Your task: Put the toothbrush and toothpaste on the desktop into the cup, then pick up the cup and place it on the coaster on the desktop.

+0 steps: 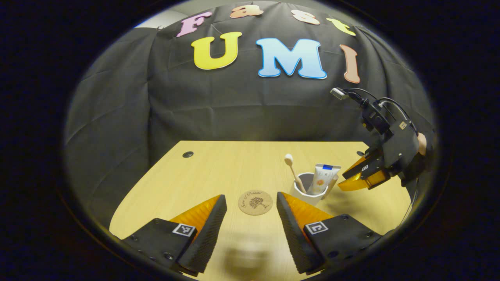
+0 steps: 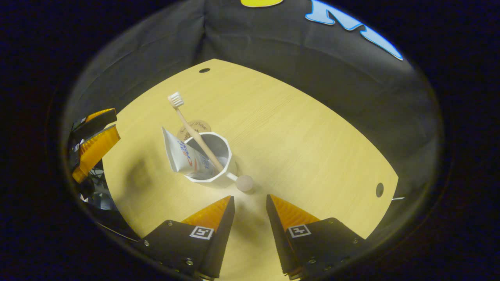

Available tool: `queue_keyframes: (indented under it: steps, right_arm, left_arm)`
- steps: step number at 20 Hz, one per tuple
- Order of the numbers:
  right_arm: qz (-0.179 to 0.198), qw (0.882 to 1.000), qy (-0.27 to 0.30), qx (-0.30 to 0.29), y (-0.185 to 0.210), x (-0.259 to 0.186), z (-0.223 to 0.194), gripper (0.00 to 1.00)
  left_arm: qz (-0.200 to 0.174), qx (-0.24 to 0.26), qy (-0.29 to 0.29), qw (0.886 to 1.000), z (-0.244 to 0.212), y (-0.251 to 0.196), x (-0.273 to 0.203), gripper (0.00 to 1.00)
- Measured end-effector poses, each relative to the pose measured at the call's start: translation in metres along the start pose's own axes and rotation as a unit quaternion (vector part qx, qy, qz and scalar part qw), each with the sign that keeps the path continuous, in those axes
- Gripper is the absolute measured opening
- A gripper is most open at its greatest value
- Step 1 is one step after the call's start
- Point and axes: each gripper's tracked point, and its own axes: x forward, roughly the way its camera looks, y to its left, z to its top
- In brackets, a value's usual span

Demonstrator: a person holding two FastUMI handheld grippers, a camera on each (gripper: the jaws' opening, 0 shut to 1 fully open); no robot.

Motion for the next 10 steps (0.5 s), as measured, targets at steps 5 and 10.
queue_keyframes:
  steps: [5, 10]
  right_arm:
    - [0.017, 0.998, 0.023, -0.049, -0.002, 0.007, 0.009, 0.55]
    - [0.034, 0.995, 0.049, -0.085, -0.003, 0.016, 0.014, 0.55]
  left_arm:
    - [0.021, -0.009, 0.018, 1.000, -0.011, 0.015, 0.005, 0.96]
    - [0.035, -0.011, 0.030, 0.999, -0.017, 0.028, 0.010, 0.96]
